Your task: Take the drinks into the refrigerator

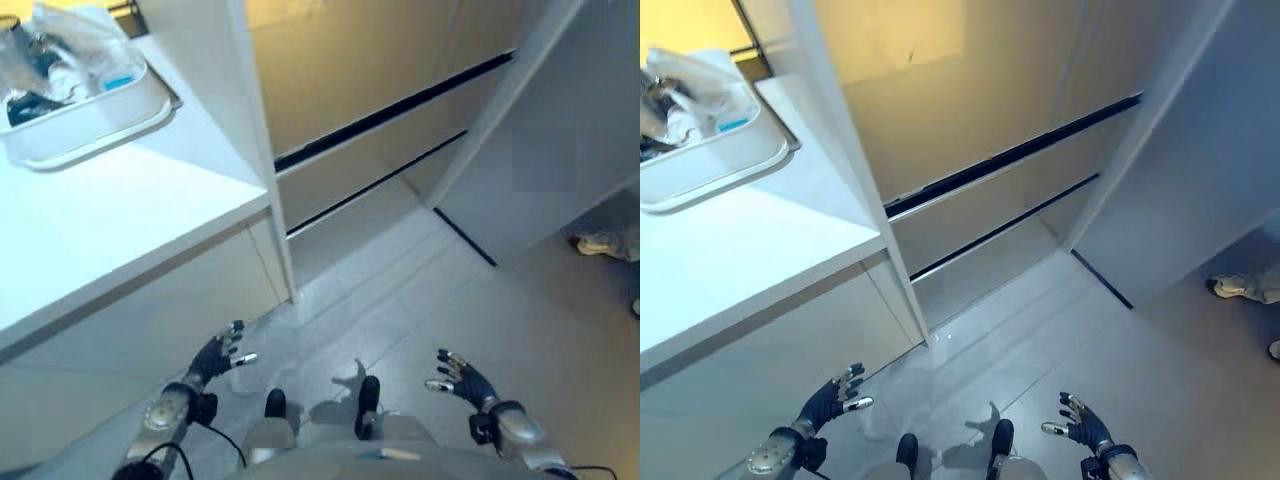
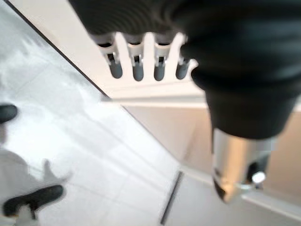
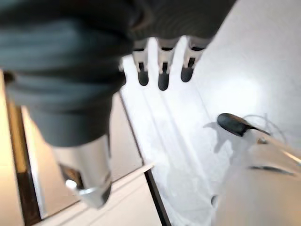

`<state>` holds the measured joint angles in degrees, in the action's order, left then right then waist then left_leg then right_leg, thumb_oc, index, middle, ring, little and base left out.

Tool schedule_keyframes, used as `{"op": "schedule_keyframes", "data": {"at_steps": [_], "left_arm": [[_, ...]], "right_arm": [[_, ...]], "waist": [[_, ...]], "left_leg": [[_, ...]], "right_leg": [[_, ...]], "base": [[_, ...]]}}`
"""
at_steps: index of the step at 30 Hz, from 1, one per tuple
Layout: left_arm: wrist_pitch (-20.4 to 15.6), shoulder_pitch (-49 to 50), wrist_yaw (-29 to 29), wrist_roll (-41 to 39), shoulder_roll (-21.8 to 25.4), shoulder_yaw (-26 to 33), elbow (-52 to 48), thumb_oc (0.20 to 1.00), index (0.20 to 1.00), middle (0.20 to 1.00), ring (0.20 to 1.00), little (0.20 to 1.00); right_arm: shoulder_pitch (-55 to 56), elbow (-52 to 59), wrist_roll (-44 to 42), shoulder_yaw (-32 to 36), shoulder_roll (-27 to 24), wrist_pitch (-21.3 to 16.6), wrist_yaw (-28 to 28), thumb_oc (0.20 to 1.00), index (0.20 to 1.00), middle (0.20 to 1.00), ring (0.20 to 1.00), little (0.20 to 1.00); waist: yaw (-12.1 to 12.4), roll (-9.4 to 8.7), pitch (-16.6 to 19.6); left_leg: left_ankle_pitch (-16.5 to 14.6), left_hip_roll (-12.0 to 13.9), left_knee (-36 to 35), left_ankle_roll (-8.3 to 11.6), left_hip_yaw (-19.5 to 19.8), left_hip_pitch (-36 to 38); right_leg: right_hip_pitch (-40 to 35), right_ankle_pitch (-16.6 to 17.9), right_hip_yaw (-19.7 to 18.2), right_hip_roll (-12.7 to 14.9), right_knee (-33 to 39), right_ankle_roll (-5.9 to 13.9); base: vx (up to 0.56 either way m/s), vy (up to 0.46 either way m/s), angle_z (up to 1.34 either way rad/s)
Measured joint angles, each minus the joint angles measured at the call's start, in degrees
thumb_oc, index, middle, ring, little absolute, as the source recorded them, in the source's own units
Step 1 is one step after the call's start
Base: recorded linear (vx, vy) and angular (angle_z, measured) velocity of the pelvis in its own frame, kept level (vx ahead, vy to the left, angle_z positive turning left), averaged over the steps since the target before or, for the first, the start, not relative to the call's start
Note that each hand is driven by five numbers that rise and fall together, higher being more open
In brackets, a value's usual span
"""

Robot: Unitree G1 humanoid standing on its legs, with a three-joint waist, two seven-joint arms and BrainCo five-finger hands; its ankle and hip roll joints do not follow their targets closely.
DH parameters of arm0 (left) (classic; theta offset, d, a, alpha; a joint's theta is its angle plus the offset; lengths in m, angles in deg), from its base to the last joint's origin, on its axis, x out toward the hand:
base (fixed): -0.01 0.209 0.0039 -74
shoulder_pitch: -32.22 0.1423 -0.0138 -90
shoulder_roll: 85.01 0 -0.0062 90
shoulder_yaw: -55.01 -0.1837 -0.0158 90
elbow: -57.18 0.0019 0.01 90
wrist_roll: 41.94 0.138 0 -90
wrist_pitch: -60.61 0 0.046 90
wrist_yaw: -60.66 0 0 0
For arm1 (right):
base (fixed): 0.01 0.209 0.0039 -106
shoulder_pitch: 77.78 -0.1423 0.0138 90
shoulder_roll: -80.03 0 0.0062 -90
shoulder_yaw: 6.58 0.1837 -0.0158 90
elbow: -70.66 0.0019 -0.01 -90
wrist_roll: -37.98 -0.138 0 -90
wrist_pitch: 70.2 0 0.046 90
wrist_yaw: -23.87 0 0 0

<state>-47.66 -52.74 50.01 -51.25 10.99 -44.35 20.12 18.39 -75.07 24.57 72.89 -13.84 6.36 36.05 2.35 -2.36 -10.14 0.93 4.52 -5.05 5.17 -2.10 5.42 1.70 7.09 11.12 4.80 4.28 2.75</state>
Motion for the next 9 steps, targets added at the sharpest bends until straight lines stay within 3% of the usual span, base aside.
{"op": "schedule_keyframes", "data": {"at_steps": [4, 9], "left_arm": [[3.1, -1.7, 3.4, 4.1, -3.7, 3.8, 15.3, 1.000, 1.000, 1.000, 1.000, 1.000], [7.0, -0.3, 5.7, 3.5, -6.8, 7.4, 21.1, 1.000, 1.000, 1.000, 1.000, 1.000]], "right_arm": [[-1.5, -6.4, -0.2, -1.4, 2.7, 0.7, -1.2, 1.000, 1.000, 1.000, 1.000, 1.000], [-3.2, -13.0, 0.2, -1.4, 6.7, 2.5, -3.4, 1.000, 1.000, 1.000, 1.000, 1.000]], "waist": [[-0.1, -0.07, 1.4], [0.2, -0.08, 3.3]], "left_leg": [[-1.0, 0.2, -0.3, -0.30, -1.4, 1.4], [-1.2, 0.2, -0.2, -0.28, -3.0, 2.2]], "right_leg": [[-1.3, 0.6, -1.5, -0.5, 0.9, -0.11], [-1.2, 0.9, -2.9, -0.6, 0.9, -0.30]], "base": [[0.03, 0.039, -0.26], [0.05, 0.021, -0.12]]}}
